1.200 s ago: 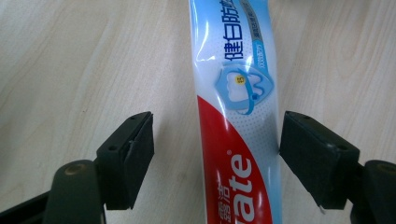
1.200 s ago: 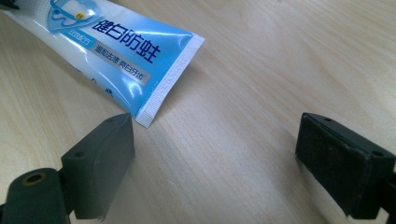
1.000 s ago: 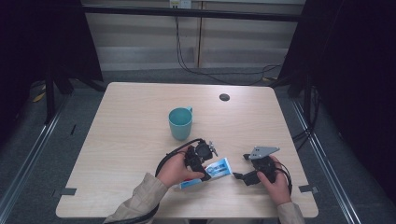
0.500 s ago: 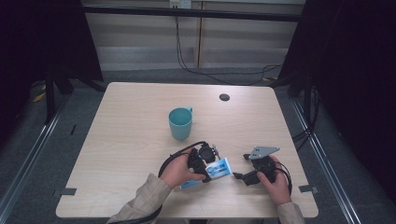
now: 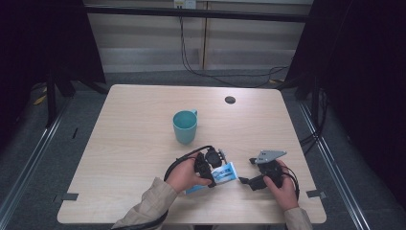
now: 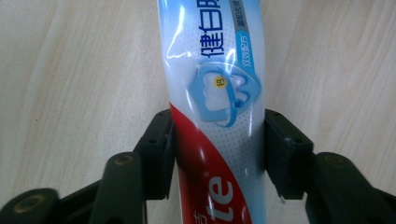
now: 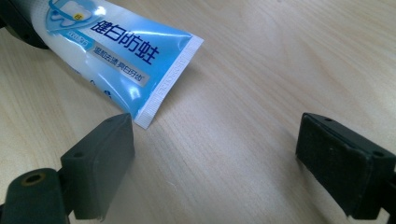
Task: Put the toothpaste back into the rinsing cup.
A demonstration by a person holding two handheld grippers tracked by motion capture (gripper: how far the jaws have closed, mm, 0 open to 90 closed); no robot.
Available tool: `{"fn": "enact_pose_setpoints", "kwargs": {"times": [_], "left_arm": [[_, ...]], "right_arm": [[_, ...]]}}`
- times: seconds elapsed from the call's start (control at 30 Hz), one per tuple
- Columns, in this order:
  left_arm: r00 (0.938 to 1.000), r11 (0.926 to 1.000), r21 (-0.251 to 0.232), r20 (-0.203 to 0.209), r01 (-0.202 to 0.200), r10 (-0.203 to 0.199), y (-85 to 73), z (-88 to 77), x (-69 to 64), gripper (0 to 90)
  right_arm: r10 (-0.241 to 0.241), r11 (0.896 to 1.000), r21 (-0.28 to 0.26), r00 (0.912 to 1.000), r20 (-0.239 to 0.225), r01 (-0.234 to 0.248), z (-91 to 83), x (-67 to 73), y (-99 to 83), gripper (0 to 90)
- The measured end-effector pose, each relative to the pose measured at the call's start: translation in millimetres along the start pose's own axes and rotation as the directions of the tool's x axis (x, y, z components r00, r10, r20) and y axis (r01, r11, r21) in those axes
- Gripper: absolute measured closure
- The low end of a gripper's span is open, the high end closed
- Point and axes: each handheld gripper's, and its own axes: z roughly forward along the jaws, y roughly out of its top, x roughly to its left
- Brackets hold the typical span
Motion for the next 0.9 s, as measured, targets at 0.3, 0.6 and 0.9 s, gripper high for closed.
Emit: {"fn": "enact_pose_setpoints", "kwargs": {"times": [0.3, 0.6, 0.9], "left_arm": [[0.9991, 0.9979, -0.056, 0.027, 0.034, -0.032, -9.1, -11.2, 4.9, 73.5], [0.9974, 0.9831, -0.174, 0.054, 0.056, -0.048, -18.2, -30.7, 13.0, 73.6], [0.9959, 0.9545, -0.287, 0.061, 0.082, -0.067, -23.2, -48.5, 18.7, 73.5]], "right_arm": [[0.0, 1.0, 0.0, 1.0, 0.0, 0.0, 0.0, 0.0, 0.0, 11.1], [0.0, 1.0, 0.001, 1.0, 0.0, 0.0, 0.2, -0.1, 0.2, 11.0], [0.0, 1.0, 0.001, 1.0, 0.0, 0.0, 0.1, -0.1, 0.2, 11.0]]}}
